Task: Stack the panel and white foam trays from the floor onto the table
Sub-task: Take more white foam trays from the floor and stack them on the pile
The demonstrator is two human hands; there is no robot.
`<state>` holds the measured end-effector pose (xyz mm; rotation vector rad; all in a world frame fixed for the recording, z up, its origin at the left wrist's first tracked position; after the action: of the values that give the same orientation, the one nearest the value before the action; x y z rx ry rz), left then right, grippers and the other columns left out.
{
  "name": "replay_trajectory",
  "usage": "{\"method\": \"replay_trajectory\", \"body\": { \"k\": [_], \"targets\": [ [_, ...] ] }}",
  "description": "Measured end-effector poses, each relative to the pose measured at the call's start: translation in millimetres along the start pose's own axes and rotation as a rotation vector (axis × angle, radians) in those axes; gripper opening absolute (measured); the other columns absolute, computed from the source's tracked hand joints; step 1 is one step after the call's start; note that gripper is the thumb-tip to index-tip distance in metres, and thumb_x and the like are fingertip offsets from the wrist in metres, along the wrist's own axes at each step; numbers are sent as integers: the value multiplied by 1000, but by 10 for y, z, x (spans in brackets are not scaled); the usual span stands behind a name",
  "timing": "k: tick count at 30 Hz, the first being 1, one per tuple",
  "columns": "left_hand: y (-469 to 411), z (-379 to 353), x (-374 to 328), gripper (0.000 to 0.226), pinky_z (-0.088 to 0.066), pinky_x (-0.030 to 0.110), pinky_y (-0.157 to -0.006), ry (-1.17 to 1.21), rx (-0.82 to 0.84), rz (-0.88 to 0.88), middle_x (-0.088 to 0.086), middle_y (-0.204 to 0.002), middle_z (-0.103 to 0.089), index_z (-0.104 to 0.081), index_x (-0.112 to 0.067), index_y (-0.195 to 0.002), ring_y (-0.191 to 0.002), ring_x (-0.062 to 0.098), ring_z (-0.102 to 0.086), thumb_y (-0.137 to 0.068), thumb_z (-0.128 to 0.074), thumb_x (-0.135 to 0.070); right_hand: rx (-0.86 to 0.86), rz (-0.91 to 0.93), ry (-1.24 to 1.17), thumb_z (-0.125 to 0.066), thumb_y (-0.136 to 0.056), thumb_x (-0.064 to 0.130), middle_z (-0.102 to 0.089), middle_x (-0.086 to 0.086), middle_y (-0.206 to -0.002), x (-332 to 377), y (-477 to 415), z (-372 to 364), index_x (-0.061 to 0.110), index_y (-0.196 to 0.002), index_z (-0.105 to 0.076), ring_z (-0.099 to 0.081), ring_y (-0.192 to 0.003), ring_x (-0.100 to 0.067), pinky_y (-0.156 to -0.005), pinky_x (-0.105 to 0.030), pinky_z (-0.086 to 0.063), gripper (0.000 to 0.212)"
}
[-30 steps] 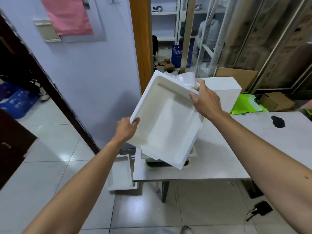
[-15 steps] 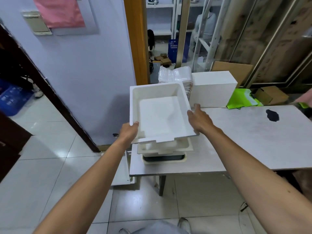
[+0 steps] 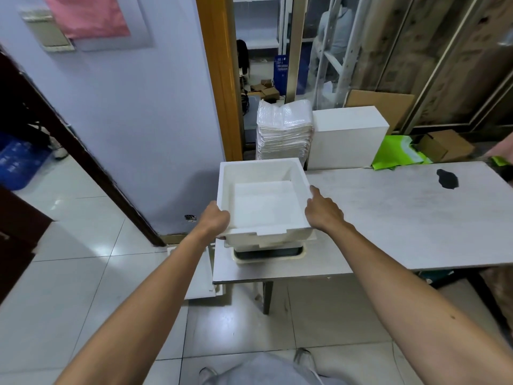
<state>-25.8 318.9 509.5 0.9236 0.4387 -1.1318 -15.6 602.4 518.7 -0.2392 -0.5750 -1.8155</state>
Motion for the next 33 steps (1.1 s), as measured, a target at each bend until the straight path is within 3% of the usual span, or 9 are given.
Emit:
{"method": "replay_trajectory", "body": {
  "k": [3,7,10,14,20,25,33],
  "targets": [
    [22,-60,108,38,-53,42,-87,-30,6,33,10,-124,-55,-43,-7,-131,-112,31,-55,-93,-41,-9,16,-17,4,-29,-102,24,-58,-11,-128,-43,-6,-63,29,-157,-17,-55,-111,-34,-82,-38,-38,56],
    [5,-129,198,41,-53,35,-73,-50,35,43,11,-125,-55,-42,-5,-133,-108,29,-56,-92,-43,-8,50,-52,1,-28,-102,25,-57,-11,-131,-123,-11,-143,30,-157,-18,-54,-115,-34,-83,-38,-37,55],
    [-22,-161,225,39,-50,34,-73,-37,22,37,9,-122,-57,-45,-6,-131,-107,27,-56,-91,-46,-7,58,-75,-19,-27,-103,26,-55,-11,-136,-179,-35,-194,31,-157,-19,-52,-119,-34,-87,-39,-37,55],
    [-153,-196,305,47,-59,41,-79,-18,34,24,6,-118,-62,-49,-12,-129,-103,28,-62,-83,-51,-13,58,-108,-46,-28,-103,26,-52,-12,-138,-207,-85,-191,31,-156,-21,-50,-121,-35,-91,-40,-36,55],
    [-115,-181,220,31,-45,32,-84,12,19,-4,2,-112,-58,-52,-12,-124,-102,24,-57,-93,-55,-8,81,-119,-56,-29,-101,24,-48,-12,-144,-200,-193,-194,31,-156,-24,-47,-127,-34,-97,-41,-37,55],
    [-219,-161,201,33,-47,34,-88,-14,9,-22,3,-111,-58,-53,-9,-127,-103,26,-58,-94,-53,-7,99,-116,-58,-30,-101,25,-46,-12,-146,-174,-263,-211,29,-155,-24,-45,-129,-34,-99,-42,-36,55],
    [-340,-154,181,30,-45,31,-81,-26,6,-19,4,-109,-60,-55,-11,-122,-98,24,-57,-93,-52,-7,104,-122,-61,-29,-101,24,-44,-11,-148,-131,-363,-202,30,-156,-24,-44,-131,-34,-101,-41,-35,55]
  ]
}}
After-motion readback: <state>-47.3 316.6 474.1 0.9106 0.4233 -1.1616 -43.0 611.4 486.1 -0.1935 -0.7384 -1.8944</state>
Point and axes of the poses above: each hand's wrist, its own y-axis away from the middle knuckle, its own z-axis out of the back of the hand, x = y × z, the point moved 4 cm from there along -y, towards the middle knuckle
